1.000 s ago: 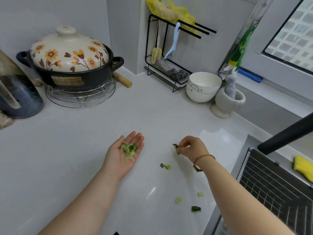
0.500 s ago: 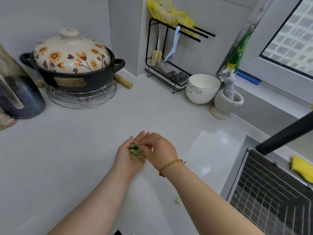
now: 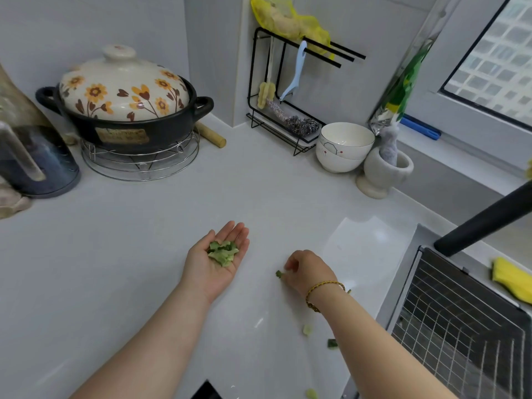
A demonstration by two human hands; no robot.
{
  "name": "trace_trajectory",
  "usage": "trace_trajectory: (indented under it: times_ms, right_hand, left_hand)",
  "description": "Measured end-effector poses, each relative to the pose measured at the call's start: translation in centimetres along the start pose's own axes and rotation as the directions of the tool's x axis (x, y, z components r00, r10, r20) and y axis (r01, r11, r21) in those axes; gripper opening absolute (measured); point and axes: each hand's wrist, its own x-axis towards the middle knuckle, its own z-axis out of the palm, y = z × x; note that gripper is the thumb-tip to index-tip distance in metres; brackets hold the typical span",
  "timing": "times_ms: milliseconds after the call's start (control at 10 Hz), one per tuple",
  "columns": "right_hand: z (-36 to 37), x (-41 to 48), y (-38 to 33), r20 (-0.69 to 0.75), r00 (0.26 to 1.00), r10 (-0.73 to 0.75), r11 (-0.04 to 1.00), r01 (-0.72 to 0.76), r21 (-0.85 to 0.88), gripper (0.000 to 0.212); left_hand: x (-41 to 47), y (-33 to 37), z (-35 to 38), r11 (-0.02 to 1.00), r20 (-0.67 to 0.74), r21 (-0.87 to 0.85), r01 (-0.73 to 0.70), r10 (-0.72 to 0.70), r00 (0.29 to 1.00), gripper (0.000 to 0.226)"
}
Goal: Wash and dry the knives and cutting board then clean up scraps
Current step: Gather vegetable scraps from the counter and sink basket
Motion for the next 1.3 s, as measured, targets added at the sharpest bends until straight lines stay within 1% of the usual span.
trace_trajectory:
  times_ms: [100, 200, 300, 400, 500, 600, 700, 900, 1000, 1100, 1200, 1300]
  right_hand:
    - [-0.2, -0.2, -0.2, 0.026, 1.0, -0.01, 0.997, 0.012, -0.071, 0.008]
    - [-0.4, -0.4, -0.1, 0.042, 0.999, 0.006, 0.996, -0.002, -0.085, 0.011]
    - [-0.8, -0.6, 0.0, 0.072, 0.997, 0.018, 0.997, -0.013, -0.071, 0.027]
    - [-0.6, -0.6, 0.0, 0.048, 0.999, -0.007, 0.999, 0.008, -0.033, 0.031]
    - [-0.1, -0.5, -0.1, -0.027, 0.999, -0.037, 0.997, 0.039, 0.074, 0.032]
    - [0.2, -0.3, -0.4, -0.04, 0.997, -0.067, 0.989, 0.071, 0.129, 0.021]
    - [0.3, -0.1, -0.6, 0.008, 0.998, -0.057, 0.992, 0.056, 0.115, 0.02]
    - [-0.1, -0.1, -1.0, 0.061, 0.997, -0.048, 0.999, 0.047, 0.019, 0.007]
    - [0.0, -0.2, -0.9, 0.052, 0.997, -0.053, 0.999, 0.052, 0.015, 0.026]
    - [0.0, -0.8, -0.9, 0.001, 0.997, -0.073, 0.996, 0.073, 0.044, 0.031]
    - [-0.7, -1.9, -2.0, -0.147, 0.98, -0.131, 0.977, 0.153, 0.148, 0.033]
    - [-1.5, -3.2, -4.2, -0.239, 0.943, -0.233, 0.935, 0.285, 0.213, 0.024]
  left_hand:
    - [-0.3, 0.2, -0.4, 1.0, 0.005, 0.013, -0.007, 0.007, 1.0, 0.049]
    - [-0.5, 0.5, -0.7, 1.0, 0.011, 0.012, -0.017, 0.017, 1.0, 0.059]
    - [-0.9, 0.6, -1.0, 1.0, 0.0, 0.015, -0.021, 0.021, 1.0, 0.06]
    - [-1.3, 0.5, -1.4, 1.0, -0.005, 0.017, -0.023, 0.024, 1.0, 0.06]
    - [-1.6, 0.6, -1.4, 0.999, -0.005, 0.022, -0.031, 0.032, 0.999, 0.06]
    - [-1.6, 0.6, -1.3, 0.999, -0.006, 0.021, -0.036, 0.036, 0.999, 0.06]
    - [-1.7, 0.6, -1.4, 0.999, -0.011, 0.025, -0.039, 0.039, 0.999, 0.06]
    - [-2.0, 0.6, -1.5, 0.999, -0.01, 0.029, -0.039, 0.039, 0.999, 0.06]
    - [-2.0, 0.6, -1.4, 0.999, -0.017, 0.021, -0.041, 0.041, 0.999, 0.058]
    - [-1.9, 0.4, -1.2, 0.999, -0.032, 0.014, -0.032, 0.033, 0.999, 0.055]
    - [-1.7, 0.0, -1.0, 0.999, -0.044, 0.031, -0.014, 0.015, 0.999, 0.043]
    - [-1.7, -0.9, -0.3, 0.999, -0.034, 0.052, 0.01, -0.008, 0.999, 0.038]
